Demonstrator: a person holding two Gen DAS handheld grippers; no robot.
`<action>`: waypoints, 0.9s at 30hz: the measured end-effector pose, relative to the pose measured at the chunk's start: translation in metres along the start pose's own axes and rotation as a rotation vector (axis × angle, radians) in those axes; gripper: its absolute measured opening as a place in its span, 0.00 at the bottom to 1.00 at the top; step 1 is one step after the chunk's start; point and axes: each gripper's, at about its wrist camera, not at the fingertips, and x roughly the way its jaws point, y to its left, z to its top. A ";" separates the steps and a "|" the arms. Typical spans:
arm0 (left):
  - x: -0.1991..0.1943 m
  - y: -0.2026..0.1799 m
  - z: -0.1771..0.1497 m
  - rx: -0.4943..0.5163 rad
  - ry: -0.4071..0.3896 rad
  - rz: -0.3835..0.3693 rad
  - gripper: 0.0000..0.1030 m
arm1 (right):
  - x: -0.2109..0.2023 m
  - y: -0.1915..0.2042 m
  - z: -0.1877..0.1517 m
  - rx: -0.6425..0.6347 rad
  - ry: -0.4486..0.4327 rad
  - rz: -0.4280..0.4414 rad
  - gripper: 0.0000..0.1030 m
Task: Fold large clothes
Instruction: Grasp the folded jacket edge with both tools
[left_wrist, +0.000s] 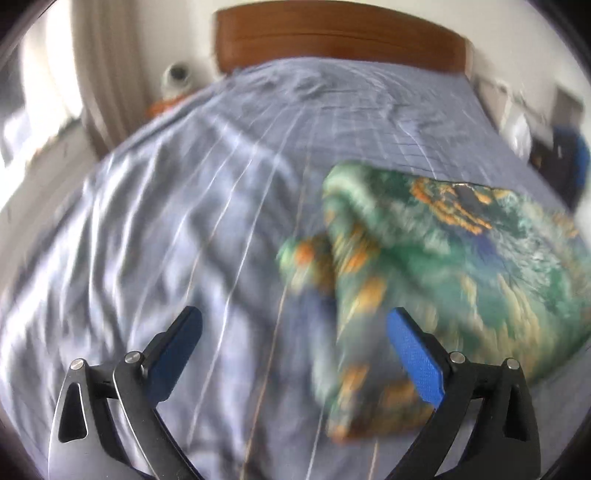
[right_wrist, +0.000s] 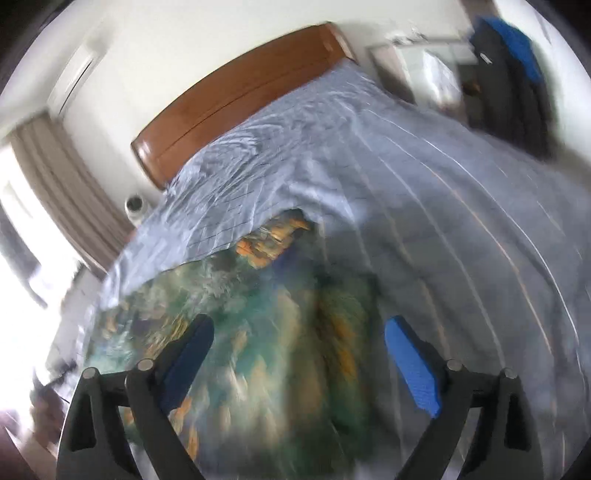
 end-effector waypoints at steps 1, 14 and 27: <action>-0.002 0.011 -0.014 -0.055 0.016 -0.030 0.98 | -0.006 -0.010 -0.006 0.041 0.017 0.013 0.91; 0.032 -0.029 -0.031 -0.316 0.116 -0.224 0.82 | 0.041 -0.024 -0.087 0.436 0.138 0.167 0.79; -0.006 -0.033 -0.034 -0.138 0.169 -0.130 0.12 | 0.002 0.028 -0.071 0.179 0.098 0.037 0.30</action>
